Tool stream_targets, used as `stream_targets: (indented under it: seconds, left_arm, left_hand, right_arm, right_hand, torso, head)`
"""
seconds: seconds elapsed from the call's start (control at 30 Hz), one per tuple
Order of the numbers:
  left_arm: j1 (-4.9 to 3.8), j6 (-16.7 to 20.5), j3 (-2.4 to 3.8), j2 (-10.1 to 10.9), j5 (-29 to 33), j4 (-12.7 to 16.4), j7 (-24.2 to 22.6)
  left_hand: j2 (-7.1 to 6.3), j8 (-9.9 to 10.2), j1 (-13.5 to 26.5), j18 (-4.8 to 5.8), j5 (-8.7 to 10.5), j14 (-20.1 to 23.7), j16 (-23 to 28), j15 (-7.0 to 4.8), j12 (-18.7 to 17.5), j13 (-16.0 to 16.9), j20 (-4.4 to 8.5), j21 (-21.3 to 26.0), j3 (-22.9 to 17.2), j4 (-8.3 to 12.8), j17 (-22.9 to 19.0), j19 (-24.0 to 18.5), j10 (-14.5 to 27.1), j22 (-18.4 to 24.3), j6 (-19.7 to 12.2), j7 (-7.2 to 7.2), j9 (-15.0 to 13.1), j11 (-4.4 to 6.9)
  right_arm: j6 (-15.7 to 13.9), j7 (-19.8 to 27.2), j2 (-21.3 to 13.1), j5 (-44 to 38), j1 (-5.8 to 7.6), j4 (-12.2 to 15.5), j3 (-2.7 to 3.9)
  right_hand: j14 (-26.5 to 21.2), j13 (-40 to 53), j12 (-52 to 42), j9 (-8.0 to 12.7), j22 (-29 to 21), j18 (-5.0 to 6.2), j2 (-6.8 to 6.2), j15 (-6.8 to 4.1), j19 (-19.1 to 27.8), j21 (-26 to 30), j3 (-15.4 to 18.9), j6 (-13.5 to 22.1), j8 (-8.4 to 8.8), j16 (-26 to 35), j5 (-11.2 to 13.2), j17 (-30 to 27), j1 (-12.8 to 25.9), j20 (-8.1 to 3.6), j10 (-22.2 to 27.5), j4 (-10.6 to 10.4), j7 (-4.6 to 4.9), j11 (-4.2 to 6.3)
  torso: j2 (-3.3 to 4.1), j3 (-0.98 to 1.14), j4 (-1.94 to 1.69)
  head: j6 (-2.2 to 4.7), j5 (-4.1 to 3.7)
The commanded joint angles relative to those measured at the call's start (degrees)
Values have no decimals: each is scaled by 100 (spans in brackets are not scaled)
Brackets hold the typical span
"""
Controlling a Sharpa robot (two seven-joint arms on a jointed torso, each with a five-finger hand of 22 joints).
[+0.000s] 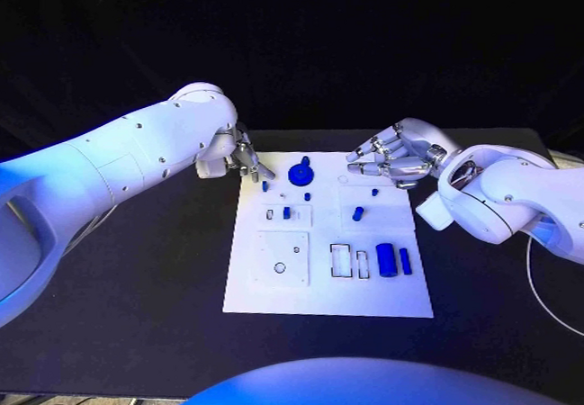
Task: Assemble the parts on the task board
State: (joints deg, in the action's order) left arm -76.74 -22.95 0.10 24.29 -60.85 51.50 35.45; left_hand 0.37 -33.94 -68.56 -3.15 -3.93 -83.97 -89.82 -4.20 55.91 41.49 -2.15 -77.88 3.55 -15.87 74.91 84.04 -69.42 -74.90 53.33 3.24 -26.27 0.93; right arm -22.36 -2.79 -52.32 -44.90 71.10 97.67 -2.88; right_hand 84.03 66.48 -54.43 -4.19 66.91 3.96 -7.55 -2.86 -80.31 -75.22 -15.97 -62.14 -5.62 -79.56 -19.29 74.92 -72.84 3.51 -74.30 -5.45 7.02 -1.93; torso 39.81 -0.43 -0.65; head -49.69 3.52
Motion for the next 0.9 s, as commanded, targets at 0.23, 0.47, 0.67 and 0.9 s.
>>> stream_targets:
  seconds: [0.23,0.47,0.67,0.9]
  left_arm:
    - [0,-297,1,-28,107,14,-32]
    - [1,-321,0,-33,123,37,-15]
    - [1,-353,0,-42,126,43,15]
    - [13,-343,-2,-64,127,23,18]
  left_hand:
    - [-2,-41,-75,49,-18,-603,-18,-31,41,30,43,-52,15,24,1509,263,-53,-852,50,-16,-19,8]
    - [8,-54,-93,51,-21,-603,-18,-34,48,37,46,-59,20,28,1509,266,-64,-858,62,-22,-32,12]
    - [28,-74,-160,54,-25,-603,-18,-42,58,44,53,-70,26,56,1509,270,-82,-867,70,-32,-58,22]
    - [64,-83,-234,55,-29,-603,-18,-47,55,40,60,-75,24,89,1509,272,-90,-874,66,-36,-81,27]
  right_arm:
    - [116,49,11,-46,-5,-1,0]
    - [146,60,18,-46,-5,-3,0]
    - [155,60,23,-46,-5,-3,0]
    - [158,61,28,-46,-5,-4,0]
  right_hand:
    - [354,-1,13,3,-1,91,19,50,14,22,38,46,18,18,-8,459,41,8,32,9,-7,1]
    - [354,-7,19,2,-3,91,22,50,13,25,42,47,18,19,-15,459,42,7,36,8,-7,0]
    - [354,-7,19,2,-3,91,22,50,13,25,42,47,18,19,-15,459,42,7,36,8,-7,0]
    - [354,-4,13,2,-5,91,26,50,13,27,49,48,19,20,-16,458,49,8,34,2,-5,-1]
  torso:
    - [-3,1,-4]
    - [1,-1,0]
    - [3,-2,-2]
    - [6,-3,-1]
  head:
    - [-2,-13]
    - [1,-20]
    - [-1,-17]
    - [-10,-18]
